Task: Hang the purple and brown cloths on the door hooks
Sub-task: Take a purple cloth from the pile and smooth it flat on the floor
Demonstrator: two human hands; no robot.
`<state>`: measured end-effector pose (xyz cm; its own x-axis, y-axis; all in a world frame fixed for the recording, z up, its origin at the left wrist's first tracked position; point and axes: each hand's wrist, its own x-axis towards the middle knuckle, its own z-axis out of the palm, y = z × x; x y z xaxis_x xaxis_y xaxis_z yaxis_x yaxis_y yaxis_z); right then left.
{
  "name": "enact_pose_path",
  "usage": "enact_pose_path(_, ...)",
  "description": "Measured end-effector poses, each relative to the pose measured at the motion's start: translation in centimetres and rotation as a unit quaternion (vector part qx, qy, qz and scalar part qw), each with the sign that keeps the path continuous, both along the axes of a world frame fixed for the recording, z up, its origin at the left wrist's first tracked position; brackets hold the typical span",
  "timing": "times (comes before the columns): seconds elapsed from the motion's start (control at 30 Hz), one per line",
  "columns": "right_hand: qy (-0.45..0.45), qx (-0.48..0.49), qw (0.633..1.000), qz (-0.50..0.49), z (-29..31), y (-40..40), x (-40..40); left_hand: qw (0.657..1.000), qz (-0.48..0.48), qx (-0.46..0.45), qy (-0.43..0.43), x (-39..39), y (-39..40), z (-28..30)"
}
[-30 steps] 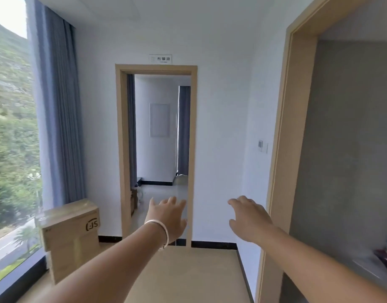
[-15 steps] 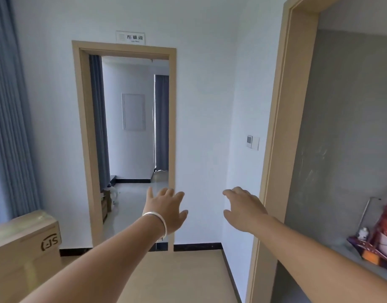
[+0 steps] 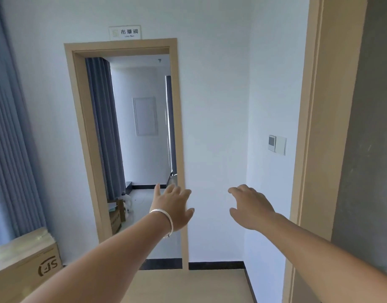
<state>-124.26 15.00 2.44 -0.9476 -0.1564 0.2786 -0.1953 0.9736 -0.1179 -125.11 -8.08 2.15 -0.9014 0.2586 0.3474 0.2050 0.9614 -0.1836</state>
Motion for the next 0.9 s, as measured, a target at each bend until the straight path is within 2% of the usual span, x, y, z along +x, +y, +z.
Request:
enact_pose_path(0.23, -0.011, 0.016, 1.000, -0.004, -0.1, 5.0, -10.0, 1.000, 0.001, -0.001, -0.002, -10.1, 5.1, -0.4)
enact_pose_path(0.57, -0.010, 0.023, 1.000, -0.019, -0.8, 8.3, -23.6, 0.999, -0.030, -0.023, 0.004, -25.9, 8.8, -0.7)
enact_pose_path(0.73, 0.000, 0.042, 0.998, -0.039, -0.3, 8.5, -32.9, 0.999, -0.049, -0.008, 0.019, -35.8, 9.0, -0.9)
enact_pose_path(0.9, 0.000, 0.059, 0.998, -0.036, 1.0, 6.6, -43.0, 0.999, -0.029, 0.007, 0.017, -46.0, 6.7, -0.5)
